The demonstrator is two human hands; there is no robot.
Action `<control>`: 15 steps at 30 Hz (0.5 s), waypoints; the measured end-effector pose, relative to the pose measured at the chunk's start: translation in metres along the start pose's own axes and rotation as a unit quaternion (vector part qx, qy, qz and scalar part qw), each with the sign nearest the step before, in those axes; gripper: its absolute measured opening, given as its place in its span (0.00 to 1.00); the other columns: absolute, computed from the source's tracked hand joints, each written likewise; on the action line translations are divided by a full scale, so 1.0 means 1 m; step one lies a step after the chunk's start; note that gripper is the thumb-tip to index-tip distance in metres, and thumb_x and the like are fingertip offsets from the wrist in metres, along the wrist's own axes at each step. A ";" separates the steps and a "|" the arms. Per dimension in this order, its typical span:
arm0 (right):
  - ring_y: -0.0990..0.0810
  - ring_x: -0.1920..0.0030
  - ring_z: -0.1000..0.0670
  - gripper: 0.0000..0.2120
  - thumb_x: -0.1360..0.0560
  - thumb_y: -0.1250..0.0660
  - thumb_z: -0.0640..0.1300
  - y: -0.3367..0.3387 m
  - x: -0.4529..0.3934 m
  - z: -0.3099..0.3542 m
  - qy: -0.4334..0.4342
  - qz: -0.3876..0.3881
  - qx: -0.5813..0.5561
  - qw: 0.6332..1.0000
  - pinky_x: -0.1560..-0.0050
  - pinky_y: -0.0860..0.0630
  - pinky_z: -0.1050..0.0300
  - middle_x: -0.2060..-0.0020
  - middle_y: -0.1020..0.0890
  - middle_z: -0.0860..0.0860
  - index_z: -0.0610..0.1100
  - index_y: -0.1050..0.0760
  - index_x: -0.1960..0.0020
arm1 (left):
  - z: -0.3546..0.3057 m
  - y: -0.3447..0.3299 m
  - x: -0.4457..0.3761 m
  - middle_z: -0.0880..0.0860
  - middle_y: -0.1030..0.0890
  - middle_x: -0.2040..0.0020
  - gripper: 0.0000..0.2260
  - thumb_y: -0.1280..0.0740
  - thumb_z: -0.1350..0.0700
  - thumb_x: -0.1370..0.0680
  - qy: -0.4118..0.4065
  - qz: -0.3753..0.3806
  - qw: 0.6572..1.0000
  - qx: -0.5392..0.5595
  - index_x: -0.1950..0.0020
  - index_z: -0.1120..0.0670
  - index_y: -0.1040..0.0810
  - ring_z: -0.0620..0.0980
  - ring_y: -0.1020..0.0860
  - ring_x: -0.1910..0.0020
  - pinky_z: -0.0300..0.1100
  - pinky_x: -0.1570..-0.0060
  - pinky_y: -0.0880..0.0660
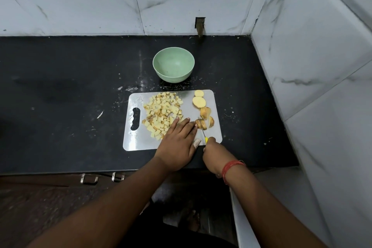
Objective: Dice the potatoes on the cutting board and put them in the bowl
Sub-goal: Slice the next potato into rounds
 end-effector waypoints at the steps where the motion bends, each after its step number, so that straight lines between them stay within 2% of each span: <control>1: 0.33 0.66 0.49 0.16 0.19 0.46 0.40 0.000 0.001 0.000 -0.001 0.003 -0.003 1.000 0.67 0.36 0.59 0.61 0.32 0.46 0.35 0.37 0.34 | -0.001 0.000 0.000 0.56 0.27 0.27 0.27 0.51 0.44 0.14 -0.002 -0.001 1.000 -0.002 0.26 0.59 0.27 0.56 0.35 0.24 0.58 0.22 0.44; 3: 0.30 0.58 0.45 0.15 0.19 0.46 0.40 0.000 0.000 0.000 0.000 0.007 -0.003 1.000 0.60 0.32 0.53 0.58 0.30 0.45 0.36 0.36 0.35 | -0.002 0.000 0.000 0.56 0.30 0.24 0.27 0.51 0.44 0.14 -0.008 -0.001 1.000 -0.004 0.25 0.60 0.28 0.57 0.36 0.23 0.59 0.22 0.45; 5: 0.30 0.60 0.48 0.10 0.18 0.48 0.40 -0.001 0.001 0.002 -0.006 0.023 0.019 1.000 0.53 0.34 0.54 0.62 0.32 0.47 0.39 0.37 0.39 | -0.002 0.000 -0.001 0.56 0.30 0.24 0.27 0.51 0.44 0.14 -0.016 0.003 1.000 -0.006 0.24 0.60 0.29 0.57 0.35 0.23 0.60 0.22 0.45; 7: 0.31 0.62 0.52 0.06 0.17 0.49 0.40 0.000 0.002 0.003 -0.025 0.032 0.022 0.999 0.53 0.36 0.56 0.60 0.29 0.48 0.42 0.39 0.42 | -0.002 0.000 -0.001 0.57 0.30 0.24 0.28 0.51 0.43 0.14 -0.022 0.009 1.000 -0.007 0.24 0.60 0.29 0.57 0.35 0.24 0.60 0.22 0.46; 10: 0.28 0.54 0.49 0.08 0.18 0.48 0.39 0.000 0.002 0.001 -0.026 0.028 -0.013 0.999 0.53 0.34 0.56 0.51 0.24 0.46 0.40 0.38 0.39 | -0.002 0.000 -0.001 0.58 0.30 0.24 0.28 0.52 0.43 0.14 -0.032 0.012 0.999 -0.007 0.23 0.60 0.30 0.57 0.33 0.25 0.60 0.21 0.46; 12: 0.27 0.53 0.48 0.11 0.18 0.47 0.39 0.001 0.003 0.001 -0.018 0.025 -0.002 1.000 0.53 0.33 0.55 0.48 0.23 0.43 0.38 0.38 0.37 | -0.002 0.000 0.000 0.58 0.29 0.25 0.28 0.53 0.44 0.14 -0.031 0.008 0.999 -0.004 0.23 0.60 0.30 0.56 0.32 0.25 0.59 0.21 0.46; 15: 0.25 0.52 0.47 0.07 0.18 0.48 0.39 0.002 0.005 0.002 -0.014 0.051 0.022 0.998 0.54 0.33 0.57 0.52 0.25 0.44 0.39 0.36 0.42 | -0.001 0.000 -0.001 0.57 0.28 0.25 0.28 0.55 0.44 0.14 -0.023 0.003 1.000 0.005 0.24 0.60 0.29 0.57 0.32 0.26 0.57 0.21 0.45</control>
Point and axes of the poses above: each hand's wrist, its own x-axis away from the middle knuckle, its own y-axis out of the back of the hand, z = x × y, the point moved 1 cm from there along -x, towards the middle knuckle
